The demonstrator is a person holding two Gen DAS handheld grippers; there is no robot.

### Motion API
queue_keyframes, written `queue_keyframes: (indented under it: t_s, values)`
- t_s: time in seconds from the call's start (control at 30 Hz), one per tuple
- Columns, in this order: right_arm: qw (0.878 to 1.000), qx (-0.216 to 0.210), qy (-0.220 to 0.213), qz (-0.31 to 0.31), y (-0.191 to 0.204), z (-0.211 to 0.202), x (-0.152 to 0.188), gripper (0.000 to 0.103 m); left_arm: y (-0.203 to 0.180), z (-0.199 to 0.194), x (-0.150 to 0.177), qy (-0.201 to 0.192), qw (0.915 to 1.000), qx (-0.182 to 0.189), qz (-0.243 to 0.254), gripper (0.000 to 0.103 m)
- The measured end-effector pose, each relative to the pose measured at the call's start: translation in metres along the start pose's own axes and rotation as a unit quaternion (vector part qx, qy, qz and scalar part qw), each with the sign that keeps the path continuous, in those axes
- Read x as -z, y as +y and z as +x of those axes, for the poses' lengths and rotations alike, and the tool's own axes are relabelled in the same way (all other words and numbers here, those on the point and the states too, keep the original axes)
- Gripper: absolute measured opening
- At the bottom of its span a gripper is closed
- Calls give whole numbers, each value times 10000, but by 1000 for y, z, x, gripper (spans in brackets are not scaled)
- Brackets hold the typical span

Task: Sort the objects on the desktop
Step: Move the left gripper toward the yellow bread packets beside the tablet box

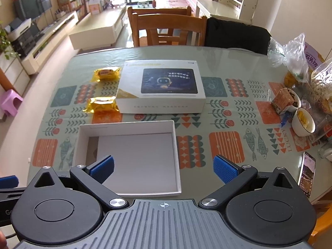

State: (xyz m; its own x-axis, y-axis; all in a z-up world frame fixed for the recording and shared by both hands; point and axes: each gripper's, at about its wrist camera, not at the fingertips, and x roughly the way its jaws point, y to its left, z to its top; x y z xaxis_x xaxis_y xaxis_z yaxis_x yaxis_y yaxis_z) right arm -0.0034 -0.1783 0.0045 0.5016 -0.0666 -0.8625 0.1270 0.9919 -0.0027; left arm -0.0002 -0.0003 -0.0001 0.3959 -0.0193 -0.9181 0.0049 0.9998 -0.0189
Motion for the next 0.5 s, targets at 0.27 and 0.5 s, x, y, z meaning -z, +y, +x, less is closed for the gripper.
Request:
queue_keyframes:
  t_s: [0.27, 0.5]
  values:
    - [10000, 49, 29, -15, 11, 3, -3, 103, 6, 10, -2, 128, 9999, 40, 60, 103]
    - [9999, 76, 83, -13, 14, 7, -6, 103, 2, 8, -8, -34, 9999, -95, 58, 103]
